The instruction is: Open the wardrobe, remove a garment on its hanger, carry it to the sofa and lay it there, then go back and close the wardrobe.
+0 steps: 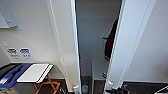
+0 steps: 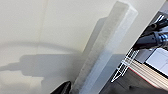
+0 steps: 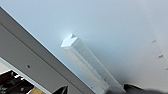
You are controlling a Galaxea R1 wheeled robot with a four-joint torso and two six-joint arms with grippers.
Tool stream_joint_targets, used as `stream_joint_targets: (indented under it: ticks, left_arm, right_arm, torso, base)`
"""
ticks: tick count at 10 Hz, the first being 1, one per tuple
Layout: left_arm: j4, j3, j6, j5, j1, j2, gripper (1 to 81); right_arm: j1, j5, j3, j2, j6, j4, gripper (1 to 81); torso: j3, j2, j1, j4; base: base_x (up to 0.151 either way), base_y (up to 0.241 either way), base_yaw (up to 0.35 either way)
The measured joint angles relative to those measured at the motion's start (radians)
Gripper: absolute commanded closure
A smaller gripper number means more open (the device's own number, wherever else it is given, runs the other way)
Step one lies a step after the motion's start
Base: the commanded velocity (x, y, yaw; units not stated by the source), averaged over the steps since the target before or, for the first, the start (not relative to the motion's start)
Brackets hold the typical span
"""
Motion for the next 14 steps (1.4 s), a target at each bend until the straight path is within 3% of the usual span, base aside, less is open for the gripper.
stream_joint_targets:
  ticks: [4, 14]
  left_arm:
    - [0.01, 0.054, -0.004, 0.031, 0.008, -0.068, 1.0]
    - [0.029, 0.139, -0.007, 0.014, 0.045, -0.216, 1.0]
  right_arm:
    - [-0.024, 0.012, 0.049, -0.052, -0.001, -0.003, 1.0]
    - [-0.06, -0.013, 0.149, -0.205, 0.007, -0.005, 1.0]
  torso:
    - [0.0, 0.0, 0.0, 0.0]
    - [0.0, 0.0, 0.0, 0.0]
  base:
    - [0.0, 0.0, 0.0]
    - [0.0, 0.0, 0.0]
